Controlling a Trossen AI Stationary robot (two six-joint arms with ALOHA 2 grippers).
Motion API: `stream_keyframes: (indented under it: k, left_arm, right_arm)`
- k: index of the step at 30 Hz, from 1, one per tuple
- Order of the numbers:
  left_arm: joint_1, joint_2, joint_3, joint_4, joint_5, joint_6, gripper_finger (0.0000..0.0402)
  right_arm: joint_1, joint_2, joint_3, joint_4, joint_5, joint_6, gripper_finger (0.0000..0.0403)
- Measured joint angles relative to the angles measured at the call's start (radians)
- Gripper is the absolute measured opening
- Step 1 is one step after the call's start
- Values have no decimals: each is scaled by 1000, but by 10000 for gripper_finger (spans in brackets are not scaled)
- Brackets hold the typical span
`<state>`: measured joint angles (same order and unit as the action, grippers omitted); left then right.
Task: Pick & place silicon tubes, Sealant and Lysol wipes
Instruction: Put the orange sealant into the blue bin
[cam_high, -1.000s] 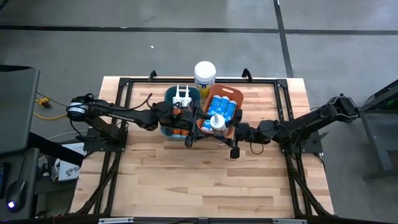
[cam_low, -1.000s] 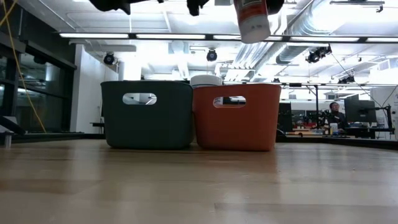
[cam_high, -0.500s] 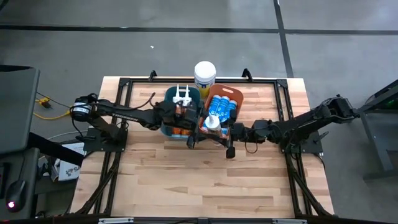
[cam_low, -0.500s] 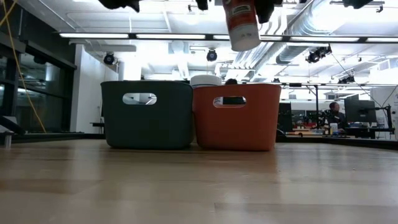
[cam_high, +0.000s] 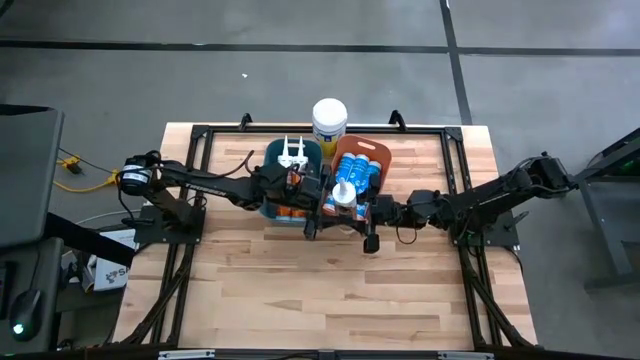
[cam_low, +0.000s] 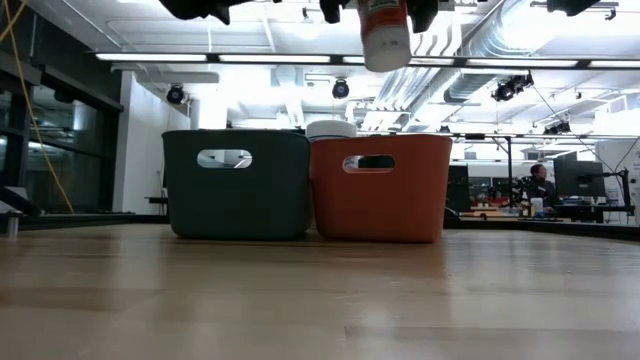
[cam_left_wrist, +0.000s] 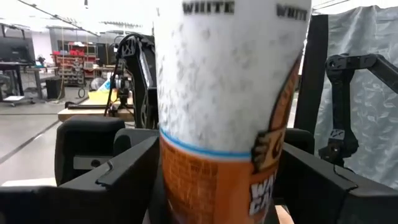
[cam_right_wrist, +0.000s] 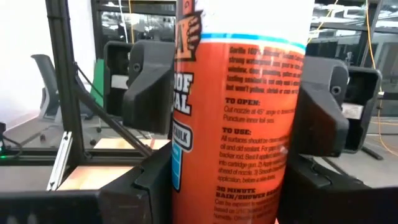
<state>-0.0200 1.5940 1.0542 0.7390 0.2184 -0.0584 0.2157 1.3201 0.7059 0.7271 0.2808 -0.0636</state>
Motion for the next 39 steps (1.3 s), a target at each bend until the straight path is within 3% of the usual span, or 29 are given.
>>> stream_keyframes:
  k: [20,39]
  left_arm:
    - [-1,-1,0,-35,-93,-74,294]
    - [0,-1,0,-37,-106,-70,294]
  right_arm:
    - [-1,0,0,-13,1,-5,196]
    - [-40,39,0,-3,-49,6,196]
